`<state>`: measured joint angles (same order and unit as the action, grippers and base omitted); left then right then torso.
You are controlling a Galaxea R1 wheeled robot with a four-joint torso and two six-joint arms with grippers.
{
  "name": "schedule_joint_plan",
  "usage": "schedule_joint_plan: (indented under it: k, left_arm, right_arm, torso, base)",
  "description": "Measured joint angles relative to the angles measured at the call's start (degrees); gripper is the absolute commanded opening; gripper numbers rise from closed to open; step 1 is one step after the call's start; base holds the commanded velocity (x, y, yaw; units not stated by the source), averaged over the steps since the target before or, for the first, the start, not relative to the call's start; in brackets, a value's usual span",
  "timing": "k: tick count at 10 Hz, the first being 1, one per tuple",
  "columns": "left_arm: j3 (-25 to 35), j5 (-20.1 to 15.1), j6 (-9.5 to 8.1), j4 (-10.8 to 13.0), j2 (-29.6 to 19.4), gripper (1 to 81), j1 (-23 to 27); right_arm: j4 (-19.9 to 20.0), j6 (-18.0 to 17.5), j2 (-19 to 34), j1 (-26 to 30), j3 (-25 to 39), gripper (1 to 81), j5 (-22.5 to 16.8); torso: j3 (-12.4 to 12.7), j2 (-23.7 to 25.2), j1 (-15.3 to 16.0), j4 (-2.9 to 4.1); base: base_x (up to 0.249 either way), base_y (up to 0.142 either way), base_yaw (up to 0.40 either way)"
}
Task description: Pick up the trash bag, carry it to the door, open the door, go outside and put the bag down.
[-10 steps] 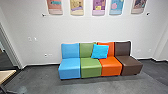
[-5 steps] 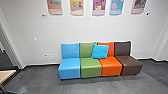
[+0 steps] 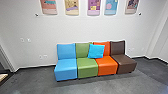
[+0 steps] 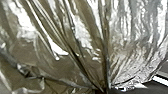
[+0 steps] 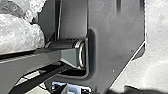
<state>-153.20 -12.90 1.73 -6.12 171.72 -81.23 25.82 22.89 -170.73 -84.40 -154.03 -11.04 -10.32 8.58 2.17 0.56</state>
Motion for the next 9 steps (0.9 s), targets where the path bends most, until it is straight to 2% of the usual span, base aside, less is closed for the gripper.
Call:
schedule_joint_plan:
  k: [2, 5, 7, 8, 9]
  left_arm:
    - [0.0, 0.1, 0.00, 0.0, -0.1, 1.0, 0.0]
    - [-0.1, 0.2, 0.00, 0.0, 0.0, 1.0, 0.0]
    - [-0.1, 0.1, 0.00, 0.0, 0.0, 1.0, 0.0]
    - [-0.1, 0.1, 0.00, 0.0, 0.0, 1.0, 0.0]
    - [-0.1, 0.1, 0.00, 0.0, 0.0, 1.0, 0.0]
  right_arm:
    - [-0.2, 0.0, -0.4, -0.3, 0.0, 81.1, 0.7]
    - [-0.2, 0.0, -0.7, -1.4, -0.4, 81.1, 5.3]
    - [-0.8, -0.4, -1.1, -1.7, -0.4, 81.1, 5.4]
    - [-3.5, -1.6, -1.1, -1.6, -0.5, 81.1, 4.9]
    - [-7.7, -5.4, -1.1, -1.6, -1.0, 81.1, 4.7]
  torso:
    - [0.0, 0.0, 0.0, 0.00]
    - [0.0, 0.0, 0.0, 0.00]
    - [0.0, 0.0, 0.0, 0.00]
    - [0.0, 0.0, 0.0, 0.00]
    - [0.0, 0.0, 0.0, 0.00]
  base:
    - [0.000, 0.000, -0.204]
    - [0.000, 0.000, -0.204]
    - [0.000, 0.000, -0.204]
    - [0.000, 0.000, -0.204]
    - [0.000, 0.000, -0.204]
